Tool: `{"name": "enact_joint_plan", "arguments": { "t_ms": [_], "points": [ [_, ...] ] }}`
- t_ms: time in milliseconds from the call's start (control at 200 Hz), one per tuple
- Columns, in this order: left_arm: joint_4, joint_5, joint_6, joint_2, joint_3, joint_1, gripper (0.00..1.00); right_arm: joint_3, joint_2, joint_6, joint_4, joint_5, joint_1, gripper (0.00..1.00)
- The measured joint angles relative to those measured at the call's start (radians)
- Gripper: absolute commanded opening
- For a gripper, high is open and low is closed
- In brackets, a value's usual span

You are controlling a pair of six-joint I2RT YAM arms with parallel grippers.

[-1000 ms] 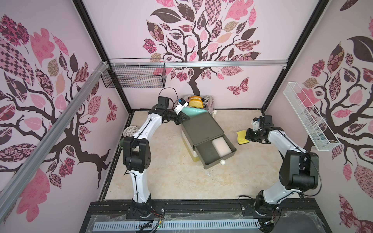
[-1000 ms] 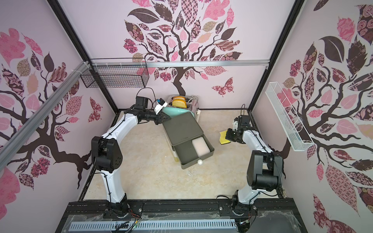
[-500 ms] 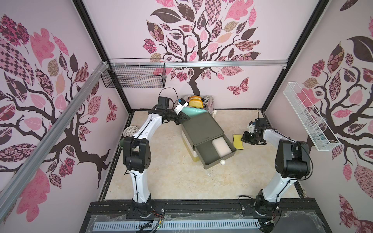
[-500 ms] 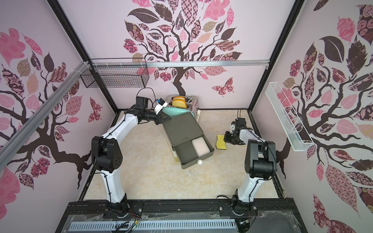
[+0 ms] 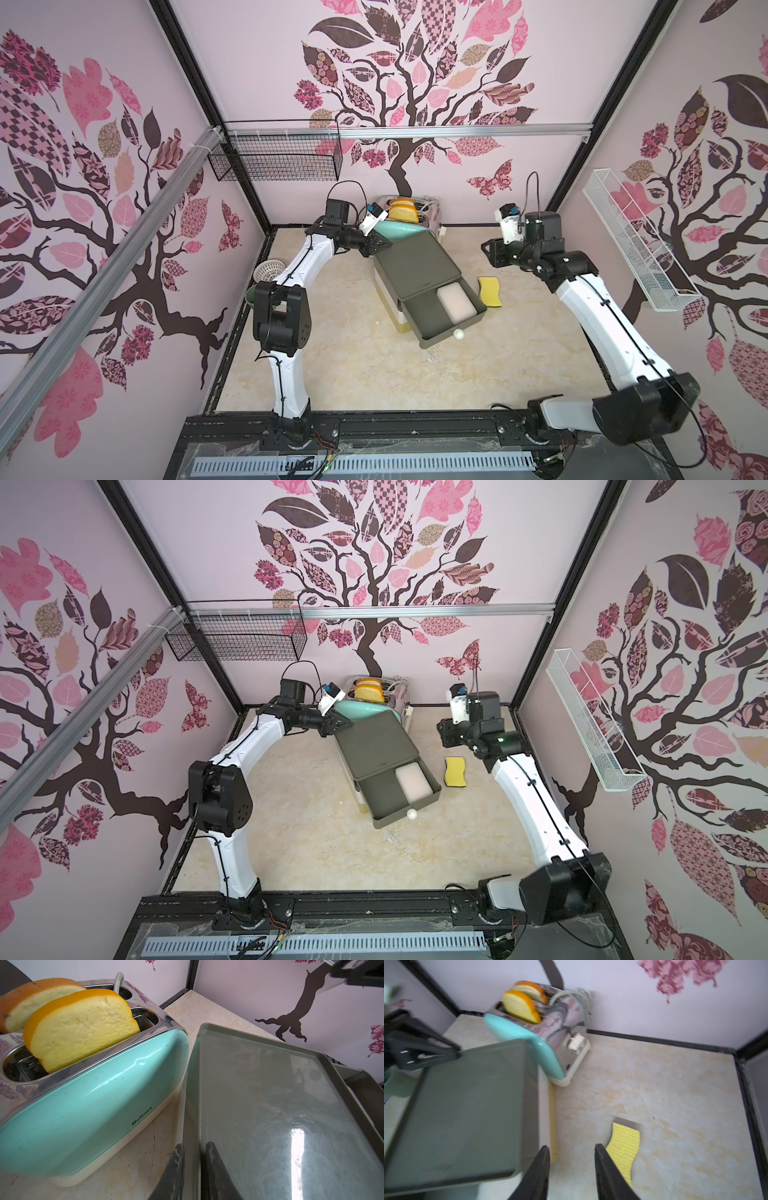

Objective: Take the sponge out of the drawer
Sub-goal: Place the sponge at the center of the board, then pick up the sponge from the drawer.

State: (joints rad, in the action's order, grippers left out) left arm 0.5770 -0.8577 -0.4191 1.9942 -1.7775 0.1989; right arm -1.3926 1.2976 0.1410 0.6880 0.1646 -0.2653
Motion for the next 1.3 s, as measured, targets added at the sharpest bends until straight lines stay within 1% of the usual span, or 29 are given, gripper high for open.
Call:
{"name": "enact_joint_plan", "arguments": {
  "t_ms": [65,135,240,325,610,970,1301],
  "points": [
    [0.0,0.0,0.0,0.0,0.0,0.0,0.22,-0.001,-0.019,0.022,0.042,-0.03,-0.1,0.38],
    [0.0,0.0,0.0,0.0,0.0,0.0,0.22,0.006,-0.014,0.036,0.09,-0.065,-0.18,0.38],
    [0.0,0.0,0.0,0.0,0.0,0.0,0.22,0.046,-0.008,0.037,0.143,-0.115,-0.263,0.39],
    [0.0,0.0,0.0,0.0,0.0,0.0,0.22,0.087,-0.011,0.034,0.173,-0.142,-0.301,0.39],
    [0.0,-0.001,0.0,0.0,0.0,0.0,0.22,0.165,-0.011,0.0,0.216,-0.202,-0.352,0.42],
    [0.0,-0.001,0.0,0.0,0.0,0.0,0.22,0.165,-0.008,-0.032,0.218,-0.225,-0.419,0.43],
    [0.0,-0.002,0.0,0.0,0.0,0.0,0.21,0.18,0.035,-0.035,0.217,-0.254,-0.429,0.44]
  ]
}}
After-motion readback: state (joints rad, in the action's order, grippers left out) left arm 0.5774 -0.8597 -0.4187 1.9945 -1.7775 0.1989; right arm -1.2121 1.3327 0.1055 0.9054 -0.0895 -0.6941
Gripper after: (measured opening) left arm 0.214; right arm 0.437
